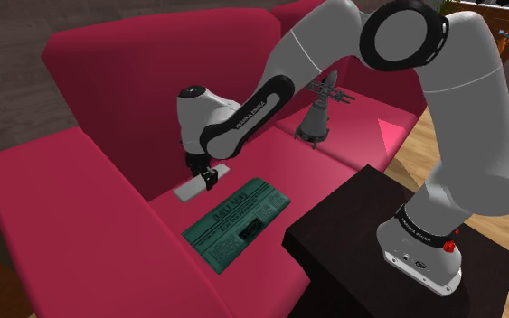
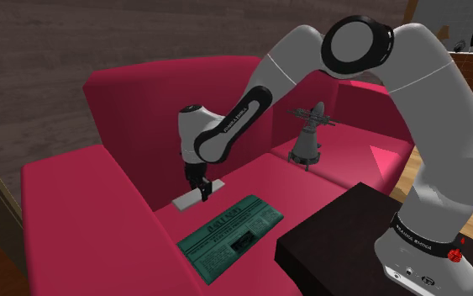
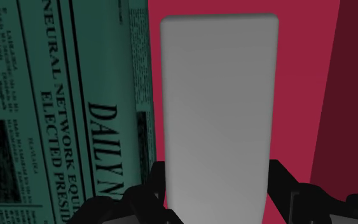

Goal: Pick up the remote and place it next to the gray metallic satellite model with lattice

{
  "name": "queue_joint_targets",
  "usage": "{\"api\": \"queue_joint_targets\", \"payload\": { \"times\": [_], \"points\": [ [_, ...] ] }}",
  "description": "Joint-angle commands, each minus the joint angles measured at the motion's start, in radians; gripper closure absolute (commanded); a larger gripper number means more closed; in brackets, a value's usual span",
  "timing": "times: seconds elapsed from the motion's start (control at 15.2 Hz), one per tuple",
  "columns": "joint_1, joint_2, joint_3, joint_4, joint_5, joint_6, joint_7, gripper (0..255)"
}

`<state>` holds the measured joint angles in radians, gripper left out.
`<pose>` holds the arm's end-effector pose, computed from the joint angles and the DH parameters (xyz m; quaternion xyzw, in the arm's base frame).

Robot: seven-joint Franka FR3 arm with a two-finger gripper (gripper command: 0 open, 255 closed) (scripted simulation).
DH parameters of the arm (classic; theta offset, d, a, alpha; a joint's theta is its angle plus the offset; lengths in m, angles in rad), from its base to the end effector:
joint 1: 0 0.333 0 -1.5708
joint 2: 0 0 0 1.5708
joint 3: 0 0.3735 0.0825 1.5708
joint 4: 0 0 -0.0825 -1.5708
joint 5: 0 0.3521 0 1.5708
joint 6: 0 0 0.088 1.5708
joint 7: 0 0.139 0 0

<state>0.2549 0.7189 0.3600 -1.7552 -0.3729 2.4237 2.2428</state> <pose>0.5746 0.3590 0.2153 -0.7552 0.6554 -0.0064 0.0067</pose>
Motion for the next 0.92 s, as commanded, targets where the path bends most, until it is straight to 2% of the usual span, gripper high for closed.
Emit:
{"api": "queue_joint_targets", "payload": {
  "times": [0.0, 0.86],
  "points": [
    [-0.005, -0.022, 0.008, -0.007, 0.008, -0.015, -0.004, 255],
    [-0.037, -0.141, 0.053, -0.011, 0.063, -0.126, -0.038, 255]
  ]
}}
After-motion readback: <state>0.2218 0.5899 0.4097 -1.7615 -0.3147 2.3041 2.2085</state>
